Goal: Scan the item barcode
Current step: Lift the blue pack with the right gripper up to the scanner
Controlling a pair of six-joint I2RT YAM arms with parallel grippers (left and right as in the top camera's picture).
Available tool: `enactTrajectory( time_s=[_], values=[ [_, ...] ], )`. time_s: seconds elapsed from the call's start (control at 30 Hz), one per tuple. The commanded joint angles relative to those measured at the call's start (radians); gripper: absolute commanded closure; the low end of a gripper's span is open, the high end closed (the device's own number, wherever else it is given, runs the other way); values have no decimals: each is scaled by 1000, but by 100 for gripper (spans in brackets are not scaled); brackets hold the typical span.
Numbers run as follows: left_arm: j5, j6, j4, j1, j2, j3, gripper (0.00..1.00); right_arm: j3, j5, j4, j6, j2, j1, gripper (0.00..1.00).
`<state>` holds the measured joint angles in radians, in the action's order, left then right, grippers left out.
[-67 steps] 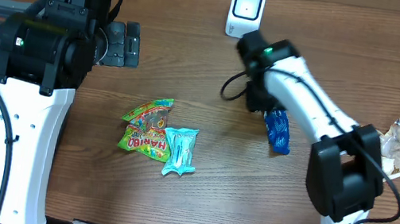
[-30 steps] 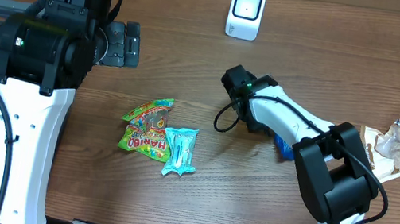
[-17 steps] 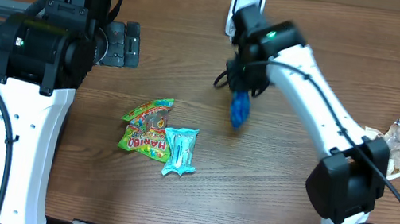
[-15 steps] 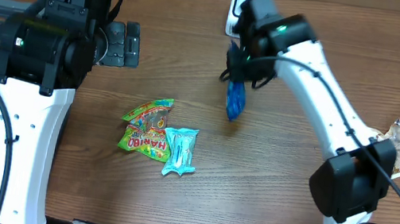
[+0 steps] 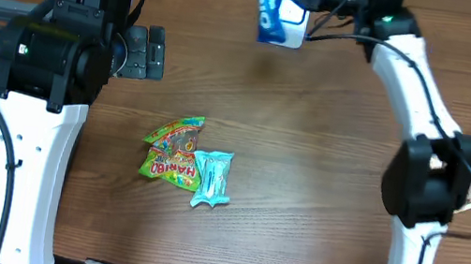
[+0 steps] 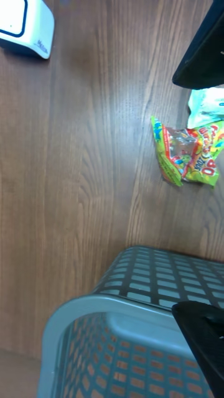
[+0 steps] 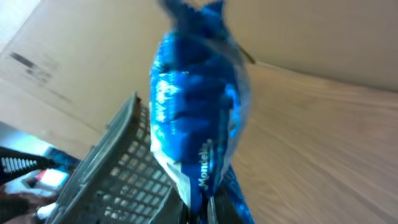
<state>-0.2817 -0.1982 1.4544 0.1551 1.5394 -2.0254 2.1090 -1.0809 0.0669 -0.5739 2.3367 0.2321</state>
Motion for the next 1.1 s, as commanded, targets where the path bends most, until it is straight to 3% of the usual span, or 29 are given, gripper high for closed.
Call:
enactTrajectory(
  time_s=[0.0, 0.13, 0.57, 0.77, 1.07],
  values=[
    [-13, 22, 0, -3, 3, -13, 0, 5, -85, -131, -299, 117, 8, 96],
    [-13, 22, 0, -3, 3, -13, 0, 5, -75, -188, -389, 201, 7, 96],
    [-13, 22, 0, -3, 3, -13, 0, 4, -72, -148, -394, 226, -83, 96],
    [-13, 22, 0, -3, 3, -13, 0, 4, -43, -158, -290, 228, -107, 96],
    [-13, 22, 0, -3, 3, -13, 0, 4, -42, -283, -382, 271, -90, 96]
  ],
)
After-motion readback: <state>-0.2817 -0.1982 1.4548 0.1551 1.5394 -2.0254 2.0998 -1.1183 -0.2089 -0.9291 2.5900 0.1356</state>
